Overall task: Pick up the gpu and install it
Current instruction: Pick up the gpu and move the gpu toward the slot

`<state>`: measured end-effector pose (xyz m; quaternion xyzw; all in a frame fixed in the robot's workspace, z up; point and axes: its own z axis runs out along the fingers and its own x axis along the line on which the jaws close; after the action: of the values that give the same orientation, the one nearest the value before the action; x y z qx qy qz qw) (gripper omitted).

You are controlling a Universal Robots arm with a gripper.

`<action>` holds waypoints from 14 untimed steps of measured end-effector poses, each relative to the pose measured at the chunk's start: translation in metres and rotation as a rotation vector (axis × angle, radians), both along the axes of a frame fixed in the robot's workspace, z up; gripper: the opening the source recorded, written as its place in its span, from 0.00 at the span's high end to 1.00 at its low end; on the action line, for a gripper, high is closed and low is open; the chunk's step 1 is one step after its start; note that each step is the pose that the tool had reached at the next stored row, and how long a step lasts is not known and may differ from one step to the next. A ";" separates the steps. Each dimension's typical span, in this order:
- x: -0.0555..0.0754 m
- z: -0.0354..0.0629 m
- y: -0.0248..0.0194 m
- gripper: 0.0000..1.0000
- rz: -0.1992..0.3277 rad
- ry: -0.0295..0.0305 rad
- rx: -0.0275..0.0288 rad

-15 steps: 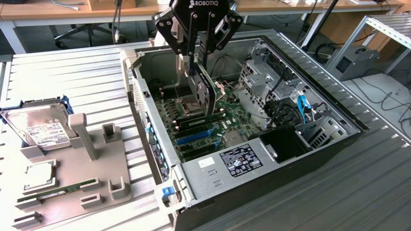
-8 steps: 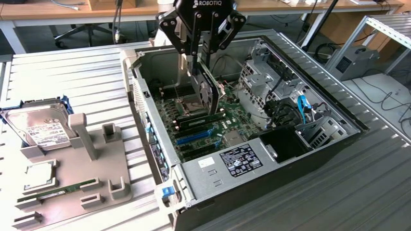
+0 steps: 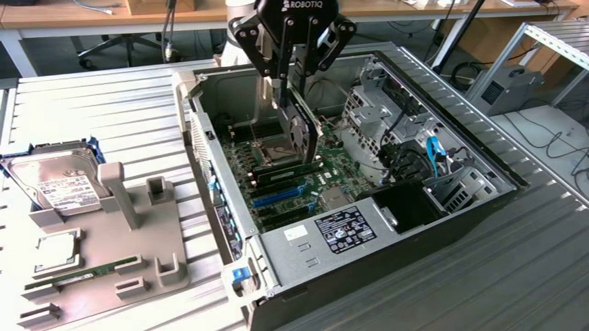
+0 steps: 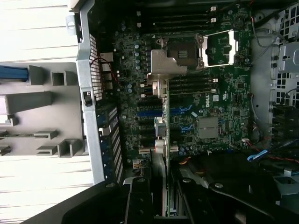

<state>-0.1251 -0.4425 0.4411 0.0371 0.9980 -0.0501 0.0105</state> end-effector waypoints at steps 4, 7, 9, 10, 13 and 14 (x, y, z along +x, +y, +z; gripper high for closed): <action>0.002 -0.0001 0.0000 0.74 0.000 0.0000 0.0000; 0.004 -0.0002 0.0000 0.74 0.000 0.0000 0.0000; 0.004 -0.0002 0.0000 0.74 0.000 0.0000 0.0000; 0.004 -0.0002 0.0000 0.74 0.000 0.0000 0.0000; 0.005 -0.0003 0.0000 0.74 0.000 0.0000 0.0000; 0.005 -0.0006 0.0000 0.74 0.000 -0.0001 0.0001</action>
<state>-0.1196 -0.4425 0.4405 0.0371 0.9980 -0.0500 0.0105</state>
